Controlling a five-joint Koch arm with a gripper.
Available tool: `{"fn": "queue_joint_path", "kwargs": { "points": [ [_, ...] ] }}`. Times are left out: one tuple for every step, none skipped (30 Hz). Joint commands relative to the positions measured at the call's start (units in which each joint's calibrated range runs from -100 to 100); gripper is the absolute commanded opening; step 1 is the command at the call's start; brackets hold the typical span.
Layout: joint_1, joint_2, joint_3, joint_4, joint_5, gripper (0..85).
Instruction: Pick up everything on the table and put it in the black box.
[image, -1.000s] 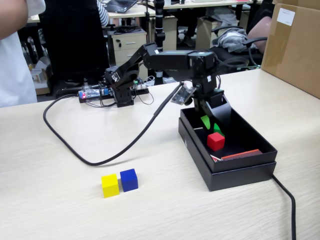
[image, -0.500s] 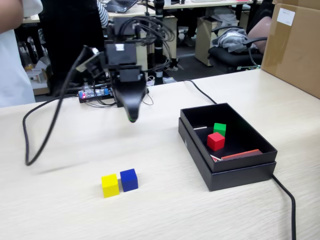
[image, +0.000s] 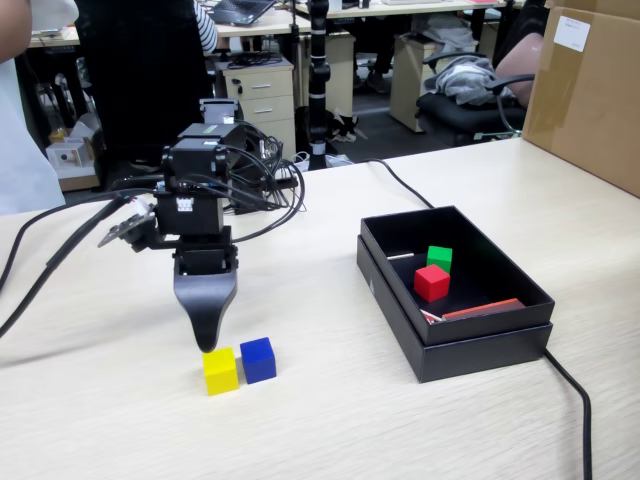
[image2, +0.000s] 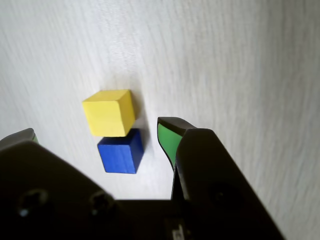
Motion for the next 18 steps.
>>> {"fn": "queue_joint_path", "kwargs": {
  "points": [
    [0.4, 2.5, 7.5, 0.3, -0.6, 46.9],
    [0.5, 3.3, 7.9, 0.3, -0.6, 46.0],
    [0.7, 4.6, 8.3, 0.3, -0.6, 45.9],
    [0.7, 5.5, 9.0, 0.3, -0.6, 45.9],
    [0.7, 6.4, 9.7, 0.3, -0.6, 45.9],
    [0.7, 7.3, 10.4, 0.3, -0.6, 45.9],
    [0.6, 9.0, 11.8, 0.3, -0.6, 45.6],
    [0.6, 9.5, 12.3, 0.3, -0.7, 45.2],
    [0.6, 10.2, 12.9, 0.3, -0.7, 44.9],
    [0.6, 11.0, 13.2, 0.3, -0.8, 44.9],
    [0.6, 11.4, 13.4, 0.3, -0.8, 44.9],
    [0.6, 12.5, 14.1, 0.3, -1.0, 44.7],
    [0.6, 13.1, 14.5, 0.3, -1.1, 43.5],
    [0.6, 13.9, 15.2, 0.3, -1.1, 42.0],
    [0.6, 14.6, 15.6, 0.3, -1.2, 40.8],
    [0.6, 14.9, 15.9, 0.3, -1.2, 38.8],
    [0.7, 15.1, 16.0, 0.3, -1.2, 37.5],
    [0.7, 15.5, 16.1, 0.3, -1.2, 36.2]
  ]
}}
